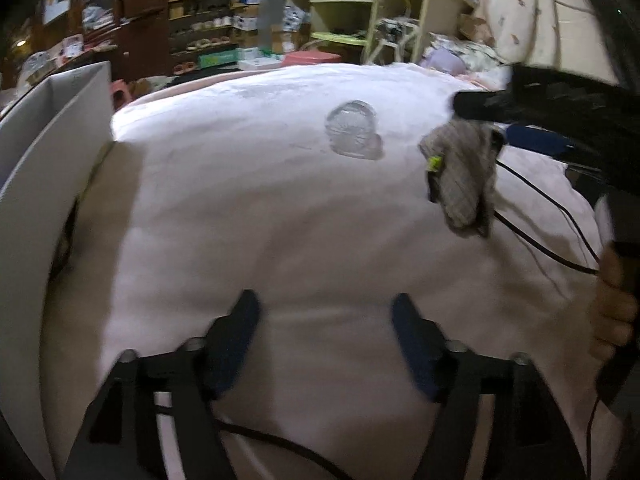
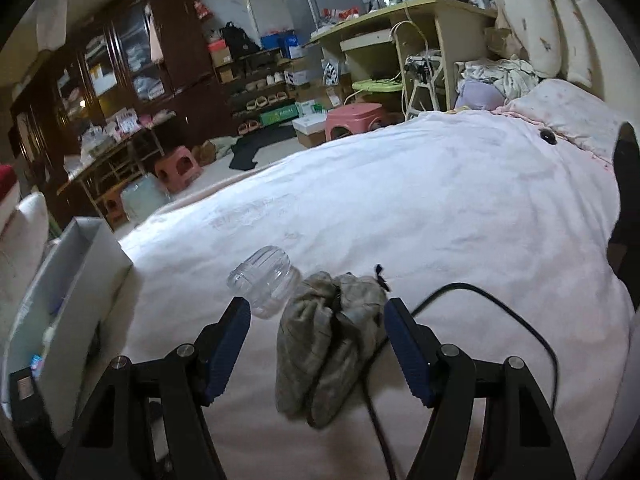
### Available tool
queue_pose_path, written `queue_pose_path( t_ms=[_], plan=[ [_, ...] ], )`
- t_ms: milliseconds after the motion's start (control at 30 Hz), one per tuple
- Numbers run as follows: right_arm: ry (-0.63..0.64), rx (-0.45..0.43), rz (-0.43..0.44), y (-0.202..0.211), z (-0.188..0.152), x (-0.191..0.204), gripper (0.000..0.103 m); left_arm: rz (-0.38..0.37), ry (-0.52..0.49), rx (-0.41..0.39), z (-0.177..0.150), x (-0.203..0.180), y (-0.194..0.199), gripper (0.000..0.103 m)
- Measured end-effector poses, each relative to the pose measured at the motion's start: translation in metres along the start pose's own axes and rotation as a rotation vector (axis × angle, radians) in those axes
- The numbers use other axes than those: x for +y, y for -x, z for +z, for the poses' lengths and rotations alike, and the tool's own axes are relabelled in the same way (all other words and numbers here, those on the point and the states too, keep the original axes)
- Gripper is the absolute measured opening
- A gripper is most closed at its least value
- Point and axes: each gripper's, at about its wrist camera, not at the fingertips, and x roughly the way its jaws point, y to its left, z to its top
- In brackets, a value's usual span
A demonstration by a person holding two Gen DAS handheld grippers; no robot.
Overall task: Organize objects
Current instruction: 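Move the right gripper to the grey plaid cloth and grasp it, then lift the plaid cloth with the right gripper while the left gripper approaches the clear jar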
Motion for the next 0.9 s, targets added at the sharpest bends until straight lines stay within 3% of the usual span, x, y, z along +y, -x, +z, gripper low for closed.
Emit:
queue_pose_path(
  t_ms=[100,267,367,767,900],
  plan=[
    [0.02,0.045,-0.006,-0.014,-0.009,-0.005,0.066,0.037,-0.043,0.012,0.0,-0.01,-0.002,0.08],
    [-0.033,0.137,0.089,-0.025,-0.024,-0.022,0.034,0.03,-0.04,0.013,-0.002,-0.009,0.0,0.08],
    [-0.014,0.14,0.115,-0.019,-0.023,-0.025,0.028,0.036,-0.046,0.014,-0.002,-0.01,0.0,0.08],
    [0.079,0.142,0.275,0.043,-0.01,-0.034,0.022,0.034,-0.043,0.013,-0.003,-0.01,0.0,0.081],
    [0.091,0.227,0.287,0.044,-0.021,-0.042,0.022,0.033,-0.043,0.013,-0.003,-0.01,0.001,0.081]
  ],
)
